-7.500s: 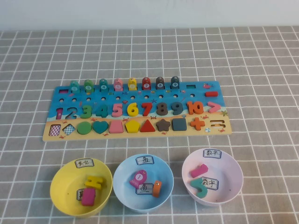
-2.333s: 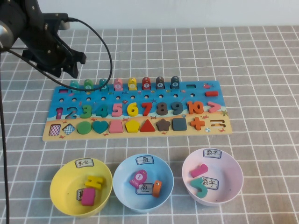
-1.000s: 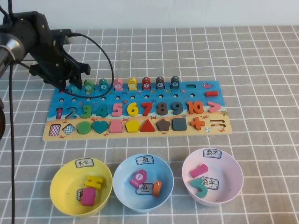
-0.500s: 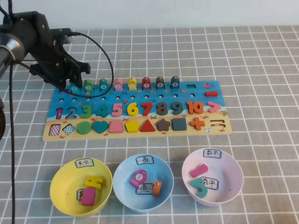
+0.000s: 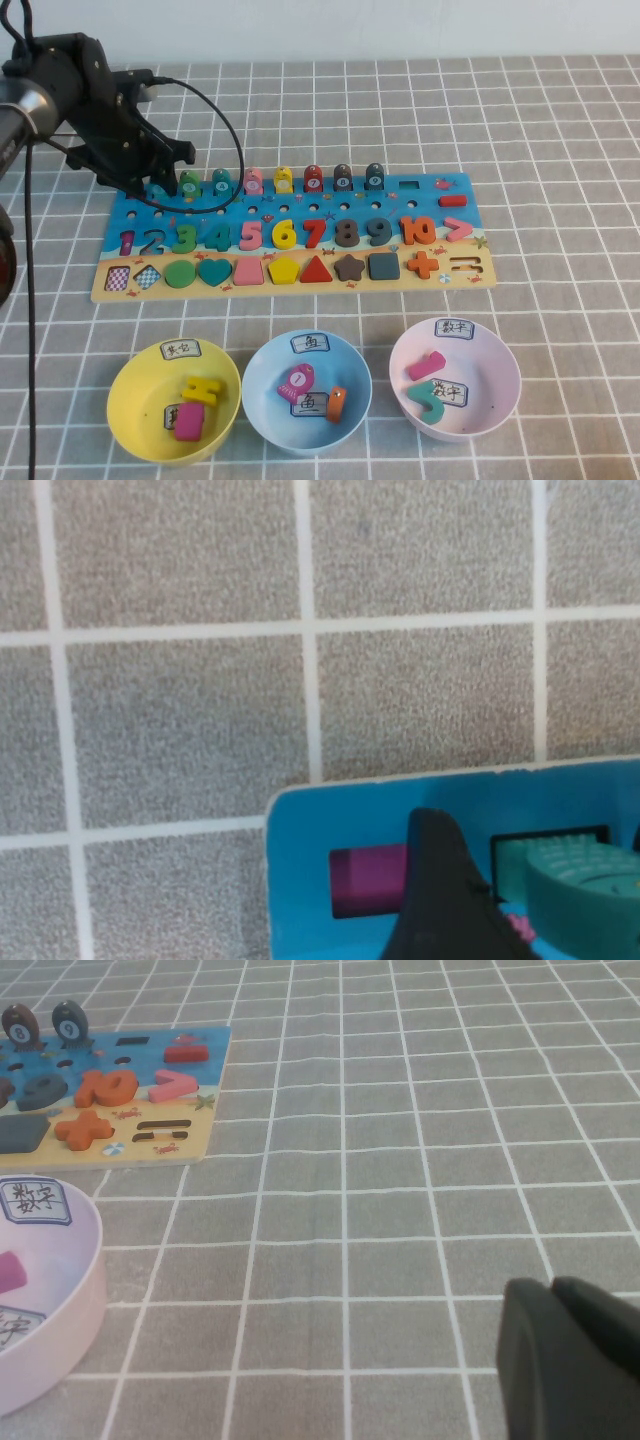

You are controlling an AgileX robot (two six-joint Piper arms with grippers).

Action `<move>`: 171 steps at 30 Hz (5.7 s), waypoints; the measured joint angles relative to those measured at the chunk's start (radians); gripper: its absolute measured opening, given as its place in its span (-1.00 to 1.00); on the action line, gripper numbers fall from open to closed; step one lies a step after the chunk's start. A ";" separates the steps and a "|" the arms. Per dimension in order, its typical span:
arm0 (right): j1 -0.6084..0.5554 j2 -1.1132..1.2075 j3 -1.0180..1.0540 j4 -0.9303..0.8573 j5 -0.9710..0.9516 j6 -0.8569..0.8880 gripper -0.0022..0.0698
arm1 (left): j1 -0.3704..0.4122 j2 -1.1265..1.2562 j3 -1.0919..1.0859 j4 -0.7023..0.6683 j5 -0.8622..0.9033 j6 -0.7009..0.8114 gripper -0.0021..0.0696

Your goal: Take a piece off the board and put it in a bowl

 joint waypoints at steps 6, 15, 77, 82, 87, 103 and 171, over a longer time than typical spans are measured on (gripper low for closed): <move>0.000 0.000 0.000 0.000 0.000 0.000 -0.99 | 0.002 0.000 0.000 0.000 0.000 -0.001 -0.22; 0.000 0.000 0.000 0.000 0.000 0.000 -0.99 | 0.002 0.000 0.000 -0.002 -0.002 -0.005 -0.31; 0.000 0.000 0.000 0.000 0.000 0.000 -0.99 | 0.002 -0.019 0.000 0.001 -0.002 0.002 -0.40; 0.000 0.000 0.000 0.000 0.000 0.000 -0.99 | 0.002 -0.019 0.000 0.001 0.000 0.002 -0.40; 0.000 0.000 0.000 0.000 0.000 0.000 -0.99 | 0.002 -0.019 -0.011 0.001 0.021 0.002 -0.40; 0.000 0.000 0.000 0.000 0.000 0.000 -0.99 | 0.002 -0.060 -0.160 0.001 0.188 0.051 -0.40; 0.000 0.000 0.000 0.000 0.000 0.000 -0.99 | -0.592 -0.691 0.877 -0.027 0.060 0.116 -0.40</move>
